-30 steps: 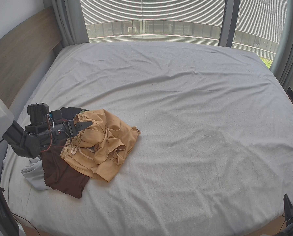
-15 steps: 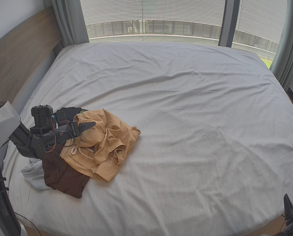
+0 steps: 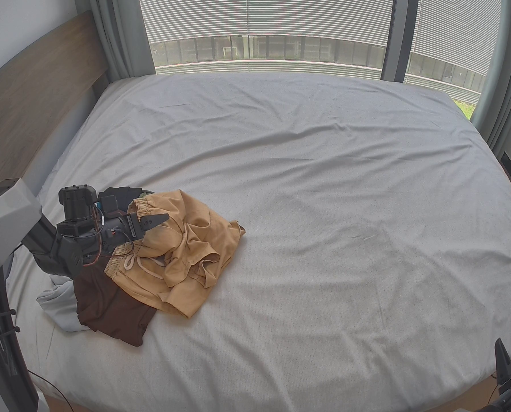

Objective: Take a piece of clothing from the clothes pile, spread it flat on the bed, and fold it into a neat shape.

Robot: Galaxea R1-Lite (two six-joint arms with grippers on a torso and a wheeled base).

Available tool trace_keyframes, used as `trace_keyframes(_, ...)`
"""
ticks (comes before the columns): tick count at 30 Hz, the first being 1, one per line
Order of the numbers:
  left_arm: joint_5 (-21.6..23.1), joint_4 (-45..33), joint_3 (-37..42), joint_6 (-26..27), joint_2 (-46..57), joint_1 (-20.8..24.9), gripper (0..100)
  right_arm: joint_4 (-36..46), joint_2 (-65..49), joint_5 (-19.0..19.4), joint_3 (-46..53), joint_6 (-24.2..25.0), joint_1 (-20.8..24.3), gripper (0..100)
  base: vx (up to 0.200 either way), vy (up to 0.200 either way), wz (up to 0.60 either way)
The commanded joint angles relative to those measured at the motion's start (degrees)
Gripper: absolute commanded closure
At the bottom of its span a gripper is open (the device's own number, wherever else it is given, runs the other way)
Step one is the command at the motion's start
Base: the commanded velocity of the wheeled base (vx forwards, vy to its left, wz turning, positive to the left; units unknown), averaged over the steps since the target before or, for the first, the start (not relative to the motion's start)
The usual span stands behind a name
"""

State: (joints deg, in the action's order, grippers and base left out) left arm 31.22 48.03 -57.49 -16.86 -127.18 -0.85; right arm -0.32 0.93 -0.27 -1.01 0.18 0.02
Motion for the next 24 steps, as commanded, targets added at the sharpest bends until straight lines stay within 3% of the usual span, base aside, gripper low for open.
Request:
trace_keyframes(1, 0.0, 0.0, -0.2, -0.1, -0.3, -0.1, 0, 0.0, -0.4, 0.0, 1.0, 0.0, 0.1, 0, 0.000, 0.000, 0.00)
trace_keyframes(3, 0.0, 0.0, -0.3, -0.1, -0.3, 0.0, 0, 0.0, -0.4, 0.0, 1.0, 0.0, 0.1, 0, 0.000, 0.000, 0.00)
trace_keyframes(4, 0.0, 0.0, -0.6, -0.2, -0.3, 0.0, 100, 0.0, -0.4, 0.0, 1.0, 0.0, 0.1, 0, 0.000, 0.000, 0.00)
trace_keyframes(17, 0.3, 0.7, 2.3, -2.6, 1.1, 0.1, 100, 0.0, -0.4, 0.1, 1.0, 0.0, 0.1, 0, 0.000, 0.000, 0.00)
trace_keyframes(21, 0.8, 3.3, 4.8, -9.9, 6.1, 0.8, 100, 0.0, -0.4, 0.0, 1.0, 0.0, 0.1, 0, 0.000, 0.000, 0.00)
trace_keyframes(22, 0.8, 4.8, 6.1, -16.3, 9.8, 1.7, 100, 0.0, -0.4, 0.0, 1.0, 0.0, 0.1, 0, 0.000, 0.000, 0.00)
trace_keyframes(24, 0.9, 5.7, 7.4, -23.5, 13.3, 2.7, 100, 0.0, -0.4, 0.0, 1.0, 0.0, 0.1, 0, 0.000, 0.000, 0.00)
